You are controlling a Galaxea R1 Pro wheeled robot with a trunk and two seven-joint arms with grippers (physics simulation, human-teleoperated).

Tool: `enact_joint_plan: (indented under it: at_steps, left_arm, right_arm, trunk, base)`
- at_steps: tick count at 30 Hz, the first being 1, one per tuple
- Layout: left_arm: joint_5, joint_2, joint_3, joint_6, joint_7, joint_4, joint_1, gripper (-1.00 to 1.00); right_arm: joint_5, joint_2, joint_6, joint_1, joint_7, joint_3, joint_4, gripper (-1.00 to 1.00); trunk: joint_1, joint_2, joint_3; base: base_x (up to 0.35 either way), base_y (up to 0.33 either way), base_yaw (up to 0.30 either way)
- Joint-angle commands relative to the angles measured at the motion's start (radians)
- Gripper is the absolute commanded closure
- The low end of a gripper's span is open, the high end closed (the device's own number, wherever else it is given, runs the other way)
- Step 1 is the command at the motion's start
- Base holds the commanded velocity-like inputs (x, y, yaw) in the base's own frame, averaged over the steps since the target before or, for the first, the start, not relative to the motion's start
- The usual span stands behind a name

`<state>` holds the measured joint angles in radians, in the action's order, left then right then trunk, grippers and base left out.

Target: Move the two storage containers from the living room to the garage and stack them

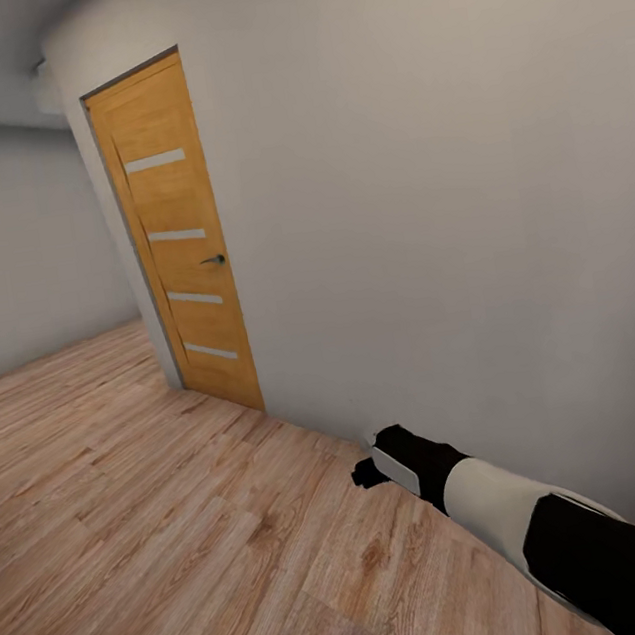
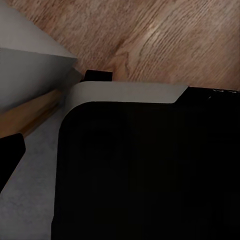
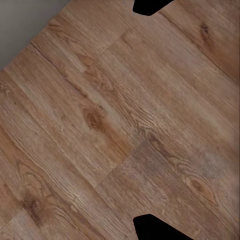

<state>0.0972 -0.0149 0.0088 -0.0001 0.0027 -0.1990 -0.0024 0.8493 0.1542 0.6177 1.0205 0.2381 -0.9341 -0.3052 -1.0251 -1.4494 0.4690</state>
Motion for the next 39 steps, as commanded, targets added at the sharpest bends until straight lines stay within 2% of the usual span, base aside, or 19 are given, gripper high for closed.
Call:
enact_joint_plan:
  at_steps: [1,2,4,9,39]
  left_arm:
    - [0.010,0.000,0.000,0.000,0.000,0.000,0.000,-1.00]
    - [0.010,0.000,0.000,0.000,0.000,0.000,0.000,-1.00]
    - [0.010,0.001,0.000,0.000,0.000,0.000,0.000,-1.00]
    - [0.010,0.001,0.000,0.000,0.000,0.000,0.000,-1.00]
    - [0.010,0.001,-0.001,0.000,0.001,0.000,0.000,-1.00]
  right_arm:
    - [-0.007,-0.001,-0.009,-0.015,0.001,-0.007,0.000,-1.00]
    - [-0.030,-0.002,-0.027,-0.042,-0.009,-0.006,0.001,-1.00]
    - [-0.044,-0.002,-0.041,-0.061,-0.017,-0.006,0.002,-1.00]
    - [-0.058,-0.002,-0.054,-0.077,-0.034,-0.006,0.003,-1.00]
    - [-0.060,-0.002,-0.059,-0.083,-0.043,-0.006,0.005,-1.00]
  trunk:
    - [0.000,-0.001,0.001]
    - [0.000,-0.001,0.001]
    - [0.000,-0.001,0.001]
    - [0.000,-0.001,0.001]
    - [0.000,-0.001,0.001]
  base:
    - [0.000,0.000,0.000]
    - [0.000,0.000,0.000]
    - [0.000,0.000,0.000]
    - [0.000,0.000,0.000]
    - [0.017,-0.010,0.000]
